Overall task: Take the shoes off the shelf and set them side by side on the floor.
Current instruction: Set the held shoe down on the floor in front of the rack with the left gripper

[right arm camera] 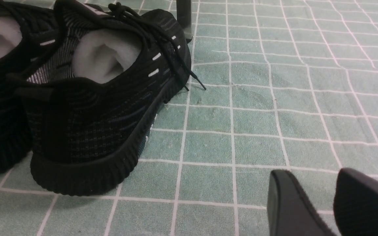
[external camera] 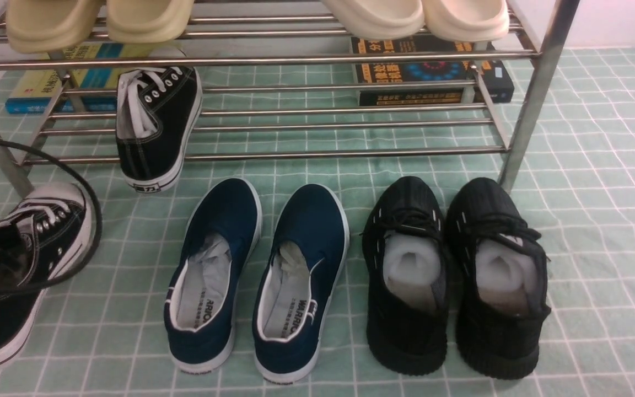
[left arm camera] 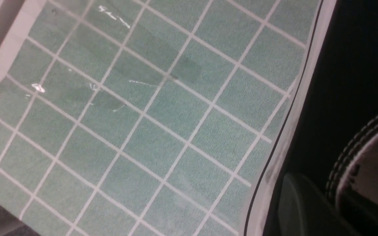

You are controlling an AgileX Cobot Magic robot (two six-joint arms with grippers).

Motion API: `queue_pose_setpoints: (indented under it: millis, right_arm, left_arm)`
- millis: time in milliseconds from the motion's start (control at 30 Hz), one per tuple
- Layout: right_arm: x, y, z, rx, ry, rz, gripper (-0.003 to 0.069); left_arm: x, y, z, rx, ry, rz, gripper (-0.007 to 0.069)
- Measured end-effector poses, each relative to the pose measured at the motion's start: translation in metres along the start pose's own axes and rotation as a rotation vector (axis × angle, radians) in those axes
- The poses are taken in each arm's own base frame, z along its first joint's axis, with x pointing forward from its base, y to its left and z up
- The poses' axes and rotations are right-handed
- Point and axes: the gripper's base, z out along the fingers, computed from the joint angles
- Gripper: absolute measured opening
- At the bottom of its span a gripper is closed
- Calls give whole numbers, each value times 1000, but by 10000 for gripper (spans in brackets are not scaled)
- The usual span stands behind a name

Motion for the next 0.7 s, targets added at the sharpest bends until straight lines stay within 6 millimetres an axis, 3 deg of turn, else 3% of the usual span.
queue_pose_setpoints:
  millis: [200, 300, 467, 700]
  right_arm:
    - [0, 0, 0, 0, 0, 0, 237]
    - [0, 0, 0, 0, 0, 0, 237]
    - [0, 0, 0, 0, 0, 0, 237]
    - [0, 0, 0, 0, 0, 0, 237]
  left_arm:
    - [-8, 12, 24, 2, 63, -31, 18]
    - [-12, 19, 42, 38, 108, 39, 19]
    - [-13, 11, 53, 115, 131, 143, 20]
    - [-16, 6, 61, 149, 103, 157, 22]
